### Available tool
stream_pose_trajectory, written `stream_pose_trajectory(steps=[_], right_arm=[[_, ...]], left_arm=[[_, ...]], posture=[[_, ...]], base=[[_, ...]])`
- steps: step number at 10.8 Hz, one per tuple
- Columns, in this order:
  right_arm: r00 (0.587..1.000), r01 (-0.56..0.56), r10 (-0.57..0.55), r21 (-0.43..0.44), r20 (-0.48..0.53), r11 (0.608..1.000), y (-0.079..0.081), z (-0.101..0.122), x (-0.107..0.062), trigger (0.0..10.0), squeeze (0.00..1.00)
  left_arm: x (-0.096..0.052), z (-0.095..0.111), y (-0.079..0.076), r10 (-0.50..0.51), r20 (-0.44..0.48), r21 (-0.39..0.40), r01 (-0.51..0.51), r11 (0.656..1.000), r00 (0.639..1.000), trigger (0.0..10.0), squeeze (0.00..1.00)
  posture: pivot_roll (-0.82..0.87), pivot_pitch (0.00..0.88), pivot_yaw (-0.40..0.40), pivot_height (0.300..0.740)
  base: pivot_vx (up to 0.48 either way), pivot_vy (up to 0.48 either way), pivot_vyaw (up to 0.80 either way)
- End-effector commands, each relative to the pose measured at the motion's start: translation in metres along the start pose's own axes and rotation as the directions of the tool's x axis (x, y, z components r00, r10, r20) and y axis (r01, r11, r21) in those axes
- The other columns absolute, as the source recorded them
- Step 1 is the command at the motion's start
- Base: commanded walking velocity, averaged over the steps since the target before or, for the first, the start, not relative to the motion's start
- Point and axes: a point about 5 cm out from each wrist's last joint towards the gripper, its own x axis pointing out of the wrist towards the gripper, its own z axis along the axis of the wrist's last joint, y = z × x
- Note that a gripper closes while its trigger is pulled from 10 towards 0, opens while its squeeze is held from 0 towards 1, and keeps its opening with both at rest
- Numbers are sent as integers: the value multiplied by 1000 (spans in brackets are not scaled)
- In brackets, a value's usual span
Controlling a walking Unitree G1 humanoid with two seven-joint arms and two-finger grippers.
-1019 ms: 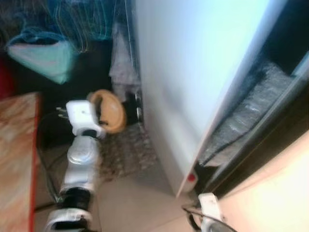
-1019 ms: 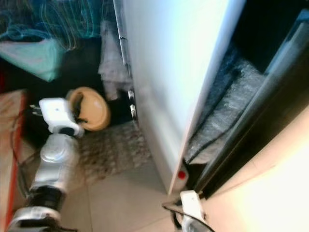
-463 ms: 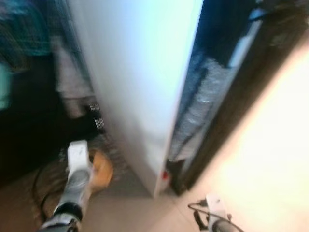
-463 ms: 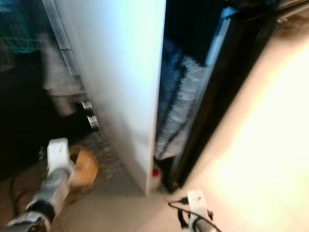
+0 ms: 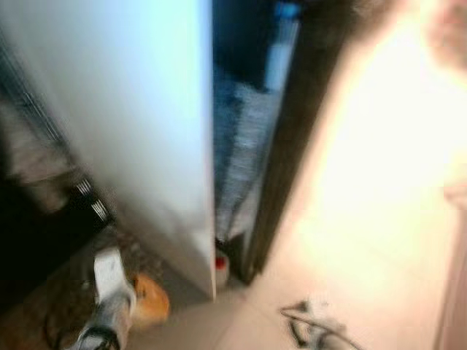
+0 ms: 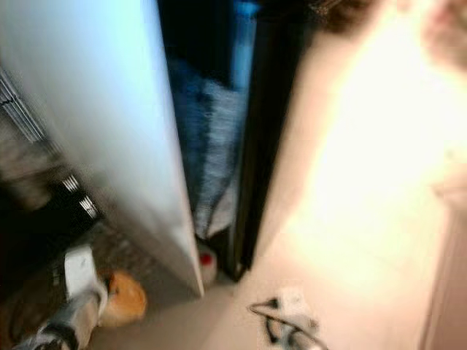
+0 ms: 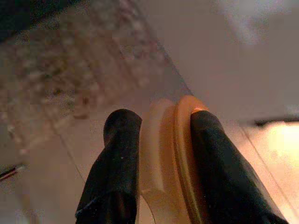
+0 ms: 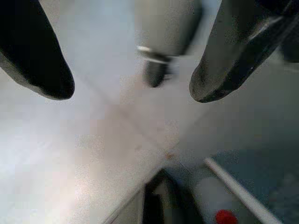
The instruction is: Restocking fridge
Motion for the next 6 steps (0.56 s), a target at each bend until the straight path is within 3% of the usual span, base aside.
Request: stream_pose_trajectory(steps=[1, 3, 6], right_arm=[[1000, 23, -22, 16, -15, 1000, -5, -6, -1, 10000, 0], [999, 34, -34, 44, -6, 998, -1, -7, -1, 10000, 0], [999, 48, -48, 85, 6, 995, 1, -7, -1, 10000, 0]], left_arm=[[-1, -6, -1, -29, -23, -21, 29, 999, 999, 10000, 0], [-2, -11, -4, -76, -27, -91, 73, 993, 997, 10000, 0], [-3, -19, -2, -80, -73, -54, 76, 996, 994, 10000, 0]], posture=[[101, 92, 66, 740], [80, 80, 96, 740], [39, 70, 112, 740]], base=[[0, 0, 0], [0, 0, 0], [0, 0, 0]])
